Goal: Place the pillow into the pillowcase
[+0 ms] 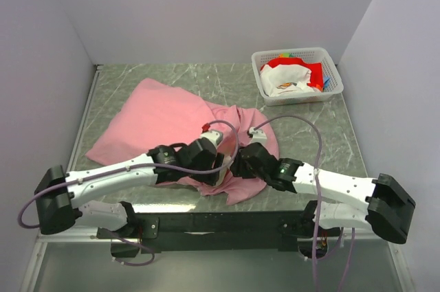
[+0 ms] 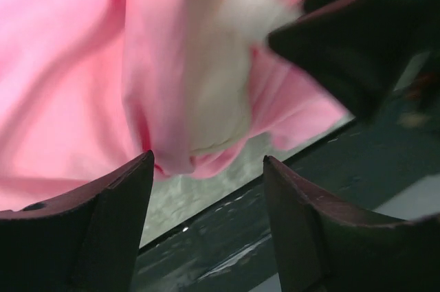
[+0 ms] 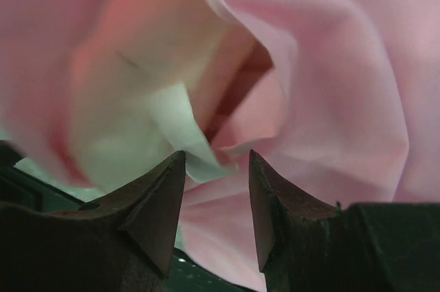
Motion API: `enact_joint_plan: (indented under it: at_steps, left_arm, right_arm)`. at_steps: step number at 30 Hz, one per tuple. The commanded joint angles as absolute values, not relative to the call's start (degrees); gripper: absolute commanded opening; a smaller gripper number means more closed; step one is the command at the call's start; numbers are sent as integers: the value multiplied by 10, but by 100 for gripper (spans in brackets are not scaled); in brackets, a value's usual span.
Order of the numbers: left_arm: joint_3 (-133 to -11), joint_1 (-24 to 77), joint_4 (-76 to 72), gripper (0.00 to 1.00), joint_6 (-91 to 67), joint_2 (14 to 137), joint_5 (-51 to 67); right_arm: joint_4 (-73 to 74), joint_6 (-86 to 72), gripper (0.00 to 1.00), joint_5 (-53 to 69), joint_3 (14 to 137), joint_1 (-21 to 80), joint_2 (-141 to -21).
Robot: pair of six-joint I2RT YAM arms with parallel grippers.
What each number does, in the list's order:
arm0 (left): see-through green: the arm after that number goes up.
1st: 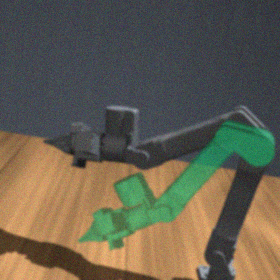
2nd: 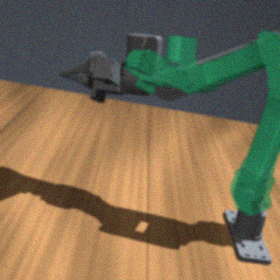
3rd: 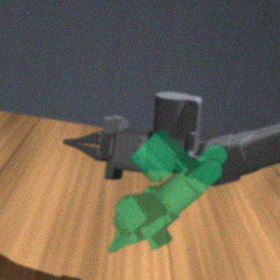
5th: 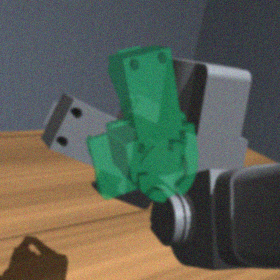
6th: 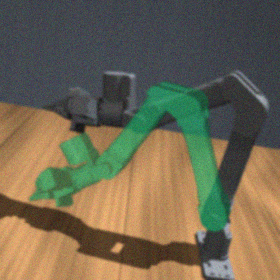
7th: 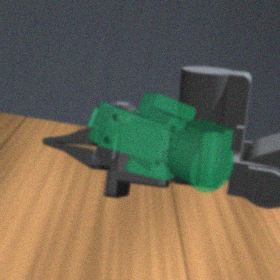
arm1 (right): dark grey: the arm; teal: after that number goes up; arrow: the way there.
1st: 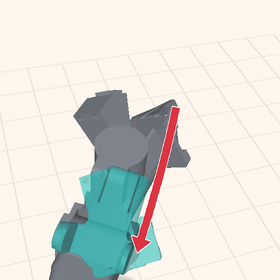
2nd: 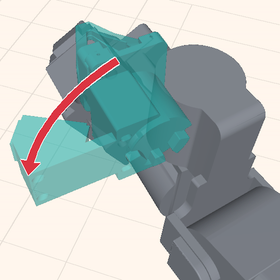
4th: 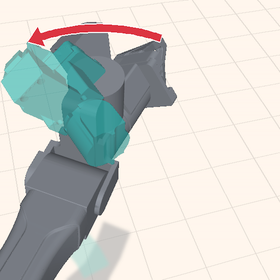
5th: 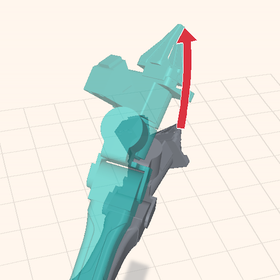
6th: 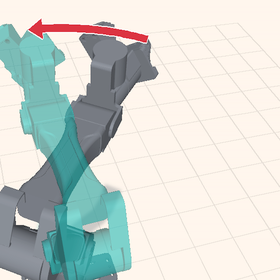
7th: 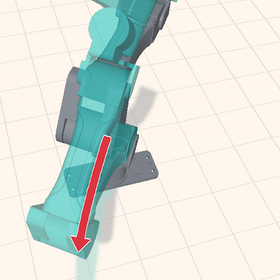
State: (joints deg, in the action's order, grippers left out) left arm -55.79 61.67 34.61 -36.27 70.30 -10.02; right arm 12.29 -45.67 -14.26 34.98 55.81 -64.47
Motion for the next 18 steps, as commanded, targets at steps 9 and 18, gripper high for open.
enact_joint_plan:
  at_steps: [9,18]
  left_arm:
    - [-563,620,291,50,-387,808,-201]
    - [-638,531,244,1,-337,867,-136]
  right_arm:
    - [41,-493,26,-139,341,573,-708]
    - [172,-447,0,-145,414,608,-607]
